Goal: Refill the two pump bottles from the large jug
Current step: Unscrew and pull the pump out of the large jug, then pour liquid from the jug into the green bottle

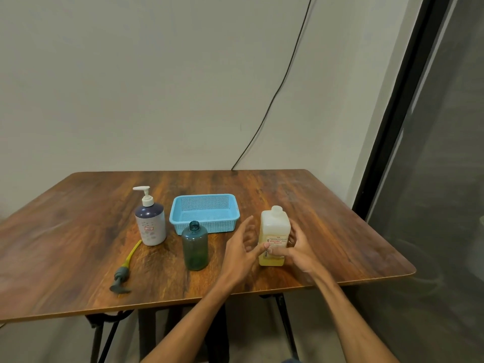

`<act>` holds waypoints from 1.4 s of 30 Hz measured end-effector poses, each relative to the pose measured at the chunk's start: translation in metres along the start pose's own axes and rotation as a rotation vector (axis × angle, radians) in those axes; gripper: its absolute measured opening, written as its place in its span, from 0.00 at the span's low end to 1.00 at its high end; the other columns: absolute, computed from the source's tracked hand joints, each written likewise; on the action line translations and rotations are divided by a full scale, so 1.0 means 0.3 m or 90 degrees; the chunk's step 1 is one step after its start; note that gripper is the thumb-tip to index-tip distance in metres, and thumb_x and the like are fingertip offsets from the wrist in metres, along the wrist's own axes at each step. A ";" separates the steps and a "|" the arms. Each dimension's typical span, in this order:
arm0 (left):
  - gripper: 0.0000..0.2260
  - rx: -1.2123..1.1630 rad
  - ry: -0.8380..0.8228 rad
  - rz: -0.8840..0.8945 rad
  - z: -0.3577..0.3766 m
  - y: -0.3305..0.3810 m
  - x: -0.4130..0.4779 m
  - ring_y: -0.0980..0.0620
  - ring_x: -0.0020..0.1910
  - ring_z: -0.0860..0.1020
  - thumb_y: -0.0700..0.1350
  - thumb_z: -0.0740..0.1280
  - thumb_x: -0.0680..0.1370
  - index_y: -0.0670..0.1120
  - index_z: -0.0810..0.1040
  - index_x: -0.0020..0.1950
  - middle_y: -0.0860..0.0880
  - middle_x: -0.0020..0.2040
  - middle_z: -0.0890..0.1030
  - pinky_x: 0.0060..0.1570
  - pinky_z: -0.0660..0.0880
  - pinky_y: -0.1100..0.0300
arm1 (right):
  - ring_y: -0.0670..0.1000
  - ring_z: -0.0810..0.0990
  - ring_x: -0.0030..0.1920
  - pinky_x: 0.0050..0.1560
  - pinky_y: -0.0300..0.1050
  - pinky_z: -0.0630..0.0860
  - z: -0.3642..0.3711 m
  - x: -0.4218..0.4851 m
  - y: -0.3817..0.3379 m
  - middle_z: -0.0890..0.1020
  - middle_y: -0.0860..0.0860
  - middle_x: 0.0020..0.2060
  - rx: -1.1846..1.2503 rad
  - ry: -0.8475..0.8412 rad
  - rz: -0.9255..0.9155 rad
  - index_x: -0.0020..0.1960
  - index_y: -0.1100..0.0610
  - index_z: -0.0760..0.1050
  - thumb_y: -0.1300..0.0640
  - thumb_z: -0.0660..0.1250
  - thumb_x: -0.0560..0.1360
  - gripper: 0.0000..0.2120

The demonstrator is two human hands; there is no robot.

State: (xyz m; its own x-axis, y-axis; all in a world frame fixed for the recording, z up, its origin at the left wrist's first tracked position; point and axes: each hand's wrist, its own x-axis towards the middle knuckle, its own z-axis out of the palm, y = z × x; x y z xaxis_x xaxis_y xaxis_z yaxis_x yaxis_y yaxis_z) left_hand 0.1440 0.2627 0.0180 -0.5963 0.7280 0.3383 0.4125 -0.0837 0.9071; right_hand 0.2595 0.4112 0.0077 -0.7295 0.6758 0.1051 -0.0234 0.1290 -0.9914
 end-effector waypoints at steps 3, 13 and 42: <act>0.33 0.017 0.012 -0.001 -0.026 -0.017 -0.018 0.60 0.62 0.76 0.51 0.75 0.73 0.54 0.65 0.75 0.55 0.68 0.74 0.52 0.76 0.70 | 0.53 0.80 0.60 0.53 0.50 0.83 0.017 0.006 0.000 0.80 0.51 0.60 -0.007 0.032 -0.005 0.71 0.49 0.68 0.61 0.84 0.59 0.45; 0.18 0.010 0.117 0.038 -0.152 0.023 -0.125 0.59 0.54 0.80 0.47 0.75 0.74 0.53 0.77 0.63 0.57 0.55 0.81 0.49 0.79 0.65 | 0.47 0.82 0.54 0.48 0.45 0.83 0.131 -0.029 -0.053 0.81 0.45 0.55 -0.106 0.092 -0.066 0.64 0.51 0.72 0.57 0.86 0.56 0.40; 0.37 0.109 0.142 -0.046 -0.427 -0.110 -0.034 0.57 0.59 0.74 0.51 0.80 0.66 0.54 0.68 0.71 0.52 0.66 0.75 0.52 0.72 0.71 | 0.43 0.76 0.53 0.39 0.31 0.70 0.329 -0.011 -0.171 0.77 0.41 0.54 -0.376 0.071 -0.201 0.63 0.48 0.73 0.53 0.85 0.57 0.38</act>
State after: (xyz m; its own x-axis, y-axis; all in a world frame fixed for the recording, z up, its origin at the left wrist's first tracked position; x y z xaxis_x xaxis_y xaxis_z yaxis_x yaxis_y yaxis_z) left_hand 0.0484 0.1708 0.0167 -0.7573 0.5586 0.3384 0.4624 0.0926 0.8818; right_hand 0.1957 0.3309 0.0506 -0.6739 0.6071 0.4211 0.1763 0.6855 -0.7064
